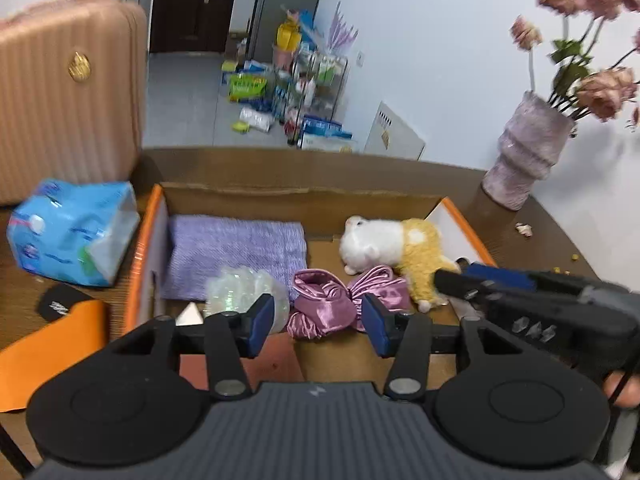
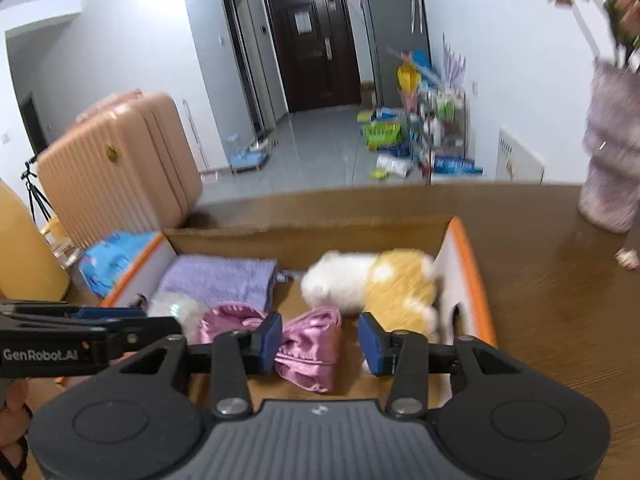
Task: Organize soft objects
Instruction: 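Carry both pink satin bows into the box and open both tools, then withdraw both tools from the box back toward the pile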
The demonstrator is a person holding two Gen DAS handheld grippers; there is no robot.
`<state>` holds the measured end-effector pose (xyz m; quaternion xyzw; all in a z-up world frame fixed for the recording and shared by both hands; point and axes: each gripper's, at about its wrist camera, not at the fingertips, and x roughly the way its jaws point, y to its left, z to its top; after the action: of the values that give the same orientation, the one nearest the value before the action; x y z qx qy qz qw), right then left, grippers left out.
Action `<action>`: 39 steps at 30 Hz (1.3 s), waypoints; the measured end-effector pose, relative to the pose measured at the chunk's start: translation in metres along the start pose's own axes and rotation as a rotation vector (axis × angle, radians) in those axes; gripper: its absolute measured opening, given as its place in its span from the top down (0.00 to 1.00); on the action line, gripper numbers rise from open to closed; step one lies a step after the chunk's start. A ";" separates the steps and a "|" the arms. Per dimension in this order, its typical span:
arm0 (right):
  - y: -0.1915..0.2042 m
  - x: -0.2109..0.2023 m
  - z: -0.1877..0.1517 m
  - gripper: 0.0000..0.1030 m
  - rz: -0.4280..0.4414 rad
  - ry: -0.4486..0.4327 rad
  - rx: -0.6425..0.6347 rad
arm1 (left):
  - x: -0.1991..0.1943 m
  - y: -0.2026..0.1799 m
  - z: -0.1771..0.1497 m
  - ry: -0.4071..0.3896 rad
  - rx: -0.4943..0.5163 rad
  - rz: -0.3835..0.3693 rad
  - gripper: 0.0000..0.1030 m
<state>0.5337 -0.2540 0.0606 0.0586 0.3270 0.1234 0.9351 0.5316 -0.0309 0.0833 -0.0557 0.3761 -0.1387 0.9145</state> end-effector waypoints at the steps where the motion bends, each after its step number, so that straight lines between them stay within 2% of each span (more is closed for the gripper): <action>1: 0.000 -0.016 0.002 0.57 -0.008 -0.022 -0.009 | -0.011 -0.001 -0.001 -0.014 0.010 0.001 0.48; 3: 0.000 -0.040 0.006 0.54 -0.024 -0.053 -0.032 | -0.038 -0.001 -0.006 -0.043 0.032 0.015 0.42; 8: -0.003 -0.110 0.001 0.50 -0.053 -0.117 -0.081 | -0.107 -0.003 -0.024 -0.099 0.086 0.072 0.41; 13: 0.000 -0.168 -0.010 0.49 -0.054 -0.173 -0.089 | -0.168 -0.009 -0.046 -0.170 0.104 0.081 0.35; 16: 0.012 -0.196 -0.027 0.48 -0.037 -0.206 -0.116 | -0.191 -0.014 -0.069 -0.193 0.113 0.081 0.32; 19: 0.027 -0.221 -0.056 0.43 -0.033 -0.250 -0.173 | -0.213 -0.018 -0.108 -0.234 0.138 0.100 0.30; 22: 0.038 -0.247 -0.095 0.43 -0.014 -0.287 -0.227 | -0.231 -0.023 -0.155 -0.270 0.152 0.115 0.28; 26: 0.047 -0.272 -0.153 0.40 0.005 -0.289 -0.250 | -0.251 -0.027 -0.217 -0.302 0.145 0.103 0.25; 30: 0.058 -0.288 -0.213 0.37 0.003 -0.263 -0.262 | -0.265 -0.032 -0.276 -0.325 0.139 0.139 0.22; 34: 0.063 -0.306 -0.267 0.36 0.017 -0.242 -0.250 | -0.277 -0.030 -0.321 -0.352 0.128 0.218 0.20; 39: 0.062 -0.327 -0.306 0.35 0.026 -0.227 -0.158 | -0.292 -0.016 -0.343 -0.334 0.067 0.220 0.20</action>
<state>0.0826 -0.2737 0.0293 0.0026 0.2076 0.1537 0.9661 0.0888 0.0408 0.0391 -0.0061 0.2179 -0.0395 0.9751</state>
